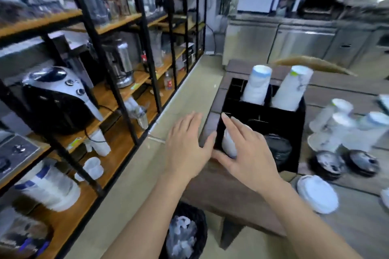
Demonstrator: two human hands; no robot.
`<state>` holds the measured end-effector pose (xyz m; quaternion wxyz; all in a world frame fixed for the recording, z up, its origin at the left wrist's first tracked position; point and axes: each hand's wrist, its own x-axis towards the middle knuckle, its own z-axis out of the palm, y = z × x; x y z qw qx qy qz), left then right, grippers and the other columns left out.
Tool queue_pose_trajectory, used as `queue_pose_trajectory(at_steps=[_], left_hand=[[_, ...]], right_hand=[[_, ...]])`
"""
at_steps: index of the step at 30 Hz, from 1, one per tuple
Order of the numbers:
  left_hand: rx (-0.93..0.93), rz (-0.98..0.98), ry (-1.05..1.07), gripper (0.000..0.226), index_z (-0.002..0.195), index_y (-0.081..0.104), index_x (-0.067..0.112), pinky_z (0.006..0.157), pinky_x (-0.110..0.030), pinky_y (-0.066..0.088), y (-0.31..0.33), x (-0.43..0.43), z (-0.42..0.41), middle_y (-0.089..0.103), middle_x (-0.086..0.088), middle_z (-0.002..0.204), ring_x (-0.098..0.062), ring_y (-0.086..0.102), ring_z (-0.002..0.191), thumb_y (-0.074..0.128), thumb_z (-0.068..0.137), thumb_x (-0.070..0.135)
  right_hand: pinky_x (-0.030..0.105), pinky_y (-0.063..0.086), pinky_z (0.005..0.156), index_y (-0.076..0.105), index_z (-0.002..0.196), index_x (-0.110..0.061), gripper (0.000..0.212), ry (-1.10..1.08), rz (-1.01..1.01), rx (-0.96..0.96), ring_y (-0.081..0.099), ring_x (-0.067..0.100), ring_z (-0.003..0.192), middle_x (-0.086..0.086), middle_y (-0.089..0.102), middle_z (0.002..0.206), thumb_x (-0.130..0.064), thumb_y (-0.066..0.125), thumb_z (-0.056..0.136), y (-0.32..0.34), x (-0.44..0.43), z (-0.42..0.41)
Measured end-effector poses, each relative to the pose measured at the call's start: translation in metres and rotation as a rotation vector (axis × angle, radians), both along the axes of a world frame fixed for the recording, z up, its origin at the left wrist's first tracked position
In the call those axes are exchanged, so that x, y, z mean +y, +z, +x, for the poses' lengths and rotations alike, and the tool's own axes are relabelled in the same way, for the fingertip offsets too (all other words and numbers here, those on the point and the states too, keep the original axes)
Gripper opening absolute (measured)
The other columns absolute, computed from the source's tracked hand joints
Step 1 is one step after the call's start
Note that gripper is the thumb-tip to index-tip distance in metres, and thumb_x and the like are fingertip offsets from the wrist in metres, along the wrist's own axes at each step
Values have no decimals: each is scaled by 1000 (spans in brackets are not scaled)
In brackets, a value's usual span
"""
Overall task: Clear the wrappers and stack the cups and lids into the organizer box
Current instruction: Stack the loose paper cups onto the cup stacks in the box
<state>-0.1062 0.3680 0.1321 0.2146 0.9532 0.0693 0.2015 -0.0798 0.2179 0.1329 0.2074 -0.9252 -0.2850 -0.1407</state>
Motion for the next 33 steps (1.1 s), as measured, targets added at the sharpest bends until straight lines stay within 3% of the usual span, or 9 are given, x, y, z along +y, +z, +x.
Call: queue_pose_trajectory(at_steps=[3,9,15,20,26,33], left_hand=[[-11,-26,-118,65,144,34,23,113,-29,21,12,-53,27,39,3,149,-14,33,138,35,88,56],[-68,4,-280,68,139,41,18,111,-37,32,22,-162,71,48,-1,143,-19,42,133,33,85,58],[-58,-40,-295,70,138,43,18,108,-33,33,11,-257,106,51,1,140,-17,45,130,32,82,59],[24,-103,-299,73,142,36,23,111,-29,27,-7,-315,136,43,6,146,-12,37,135,32,81,63],[82,-116,-265,65,141,37,23,107,-29,29,-28,-345,149,46,5,143,-14,40,132,45,85,54],[205,-116,-276,66,142,34,23,105,-31,33,-65,-359,156,45,4,143,-15,40,132,46,86,55]], right_hand=[[40,43,98,31,145,-23,78,-130,52,-34,52,24,128,9,52,141,-60,46,78,11,-57,14],[40,42,97,27,147,-26,80,-316,50,-14,51,24,127,5,47,145,-64,40,79,11,-174,43],[37,43,88,29,146,-25,79,-384,31,26,57,25,118,2,51,141,-62,39,77,0,-278,76],[40,44,89,33,144,-24,80,-417,3,44,57,23,119,1,53,138,-62,43,75,-13,-347,109],[39,44,84,37,143,-21,81,-466,-5,101,57,25,118,3,54,136,-63,41,74,-38,-383,127],[41,37,98,24,148,-22,90,-468,-16,289,45,26,130,4,43,145,-67,27,70,-73,-389,119]])
